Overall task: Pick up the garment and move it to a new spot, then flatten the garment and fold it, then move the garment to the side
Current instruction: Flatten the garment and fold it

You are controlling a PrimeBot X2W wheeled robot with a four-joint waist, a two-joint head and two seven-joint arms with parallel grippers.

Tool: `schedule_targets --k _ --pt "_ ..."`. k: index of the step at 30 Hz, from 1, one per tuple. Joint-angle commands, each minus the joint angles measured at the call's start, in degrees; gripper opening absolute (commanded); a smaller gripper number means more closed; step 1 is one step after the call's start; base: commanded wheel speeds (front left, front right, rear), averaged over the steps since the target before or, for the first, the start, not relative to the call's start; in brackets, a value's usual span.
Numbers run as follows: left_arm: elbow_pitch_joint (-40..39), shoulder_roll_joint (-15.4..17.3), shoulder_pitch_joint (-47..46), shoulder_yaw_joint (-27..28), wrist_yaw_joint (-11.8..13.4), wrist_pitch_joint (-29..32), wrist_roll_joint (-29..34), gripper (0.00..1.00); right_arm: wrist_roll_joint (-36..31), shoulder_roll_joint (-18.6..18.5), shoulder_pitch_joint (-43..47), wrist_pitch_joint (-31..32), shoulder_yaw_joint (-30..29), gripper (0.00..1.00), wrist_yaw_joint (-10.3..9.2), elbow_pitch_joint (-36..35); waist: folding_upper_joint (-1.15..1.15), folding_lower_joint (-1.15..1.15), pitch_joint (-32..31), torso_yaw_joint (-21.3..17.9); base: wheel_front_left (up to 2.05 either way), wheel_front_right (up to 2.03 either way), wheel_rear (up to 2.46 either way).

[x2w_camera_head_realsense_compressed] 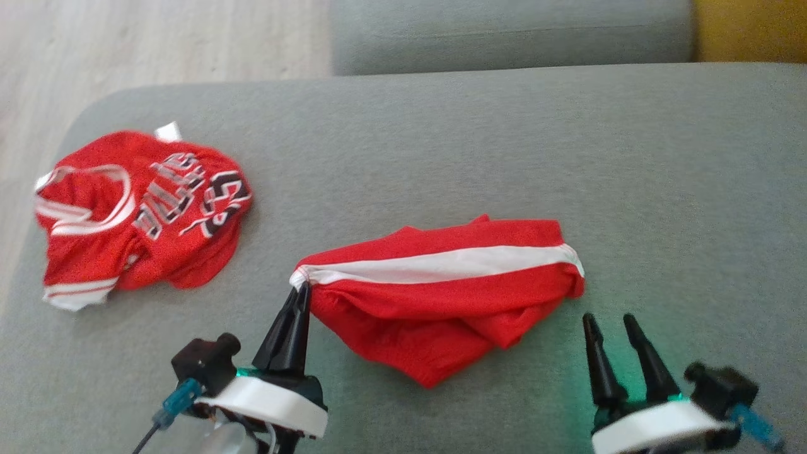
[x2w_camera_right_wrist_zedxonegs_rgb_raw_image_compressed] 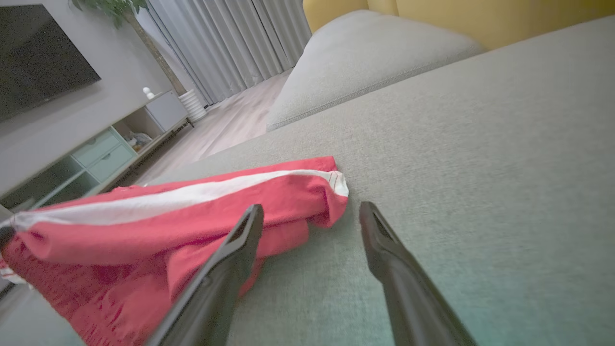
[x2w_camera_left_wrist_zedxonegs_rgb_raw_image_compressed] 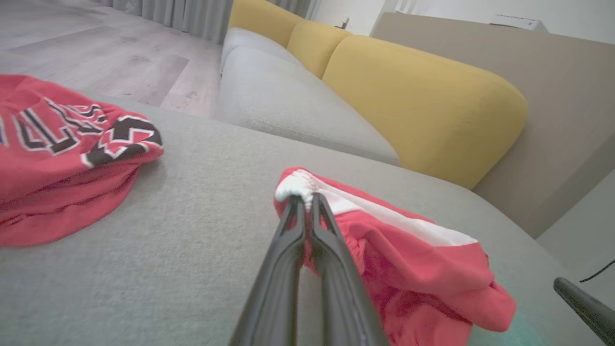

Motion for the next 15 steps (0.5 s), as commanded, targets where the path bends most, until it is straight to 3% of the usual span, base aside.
schedule_targets --k 1,4,8,11,15 --pt "-1.17 0.9 -2.25 2.03 0.11 -0.7 0.64 0.0 2.81 -1.86 -4.01 -0.22 1.94 1.0 0.39 -0.85 0.0 0.0 1.43 2.62 0.0 0.0 0.0" --pt "-0.3 0.85 -3.18 2.04 -0.02 -0.7 1.06 0.0 10.15 -6.74 -8.38 -0.22 4.21 1.0 0.39 2.71 0.0 0.0 2.41 4.04 0.0 0.0 0.0" --pt "0.51 0.81 -4.8 2.16 -0.46 -0.7 1.74 0.0 15.0 -13.02 -13.99 -0.22 8.19 1.0 0.39 7.65 0.0 0.0 3.89 5.52 0.0 0.0 0.0" --pt "1.17 0.46 -6.41 2.35 -1.01 -0.7 2.51 0.0 18.71 -16.95 -18.92 -0.22 15.04 1.0 0.39 12.15 0.0 0.0 4.98 6.72 0.0 0.0 0.0" --pt "1.59 -0.25 -7.39 2.65 -1.49 -0.71 3.22 0.0 21.53 -18.32 -22.48 -0.2 22.37 1.0 0.39 17.33 0.0 0.0 5.66 7.65 0.0 0.0 0.0"
